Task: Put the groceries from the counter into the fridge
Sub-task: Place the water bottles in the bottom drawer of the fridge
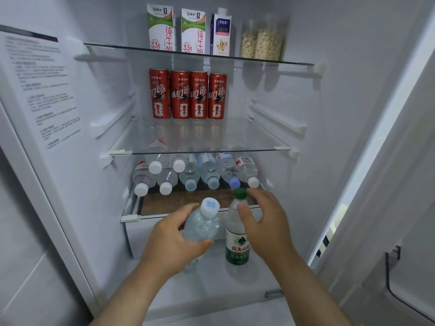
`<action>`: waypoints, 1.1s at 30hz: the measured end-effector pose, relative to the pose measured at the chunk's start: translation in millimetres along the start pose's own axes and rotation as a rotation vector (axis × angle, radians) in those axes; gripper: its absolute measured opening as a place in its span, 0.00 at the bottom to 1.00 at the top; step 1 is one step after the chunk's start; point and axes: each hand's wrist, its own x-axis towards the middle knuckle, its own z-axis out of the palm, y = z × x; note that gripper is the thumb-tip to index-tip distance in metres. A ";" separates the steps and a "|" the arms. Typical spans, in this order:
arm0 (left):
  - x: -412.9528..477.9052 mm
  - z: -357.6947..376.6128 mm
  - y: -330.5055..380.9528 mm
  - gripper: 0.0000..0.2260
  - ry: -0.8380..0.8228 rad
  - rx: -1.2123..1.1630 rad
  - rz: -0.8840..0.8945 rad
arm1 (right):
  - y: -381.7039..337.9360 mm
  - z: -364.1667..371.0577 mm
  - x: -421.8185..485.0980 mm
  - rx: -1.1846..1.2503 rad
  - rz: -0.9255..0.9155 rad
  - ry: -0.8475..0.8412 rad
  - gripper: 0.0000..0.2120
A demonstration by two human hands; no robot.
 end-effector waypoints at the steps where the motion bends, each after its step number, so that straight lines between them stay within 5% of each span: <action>1: -0.6 0.7 0.9 0.29 0.001 0.035 0.028 | -13.5 -3.4 -2.3 0.080 -0.003 -0.100 0.16; 4: -2.2 3.0 7.4 0.30 0.011 0.156 0.131 | -39.0 -9.1 -5.8 0.186 0.051 -0.380 0.23; 10: -4.9 1.0 14.9 0.33 0.023 0.258 0.232 | -58.5 -25.1 -11.3 0.050 0.018 -0.422 0.13; 18: -2.2 6.8 38.1 0.45 0.028 0.246 0.005 | -63.2 -37.3 -16.4 0.091 0.012 -0.200 0.12; 21: -7.1 10.0 42.1 0.38 0.137 0.263 -0.201 | -63.1 -41.4 -17.7 0.183 0.039 -0.088 0.10; 24: -10.3 15.6 47.6 0.14 0.058 -0.246 -0.454 | -63.4 -47.4 -17.5 0.271 0.048 0.030 0.11; 27: 1.6 20.5 55.9 0.16 -0.016 -0.866 -0.598 | -60.8 -47.6 -19.8 0.382 0.073 0.102 0.12; 33: 22.4 39.9 65.8 0.18 0.027 -0.906 -0.465 | -46.1 -40.6 -24.2 0.480 0.118 0.130 0.13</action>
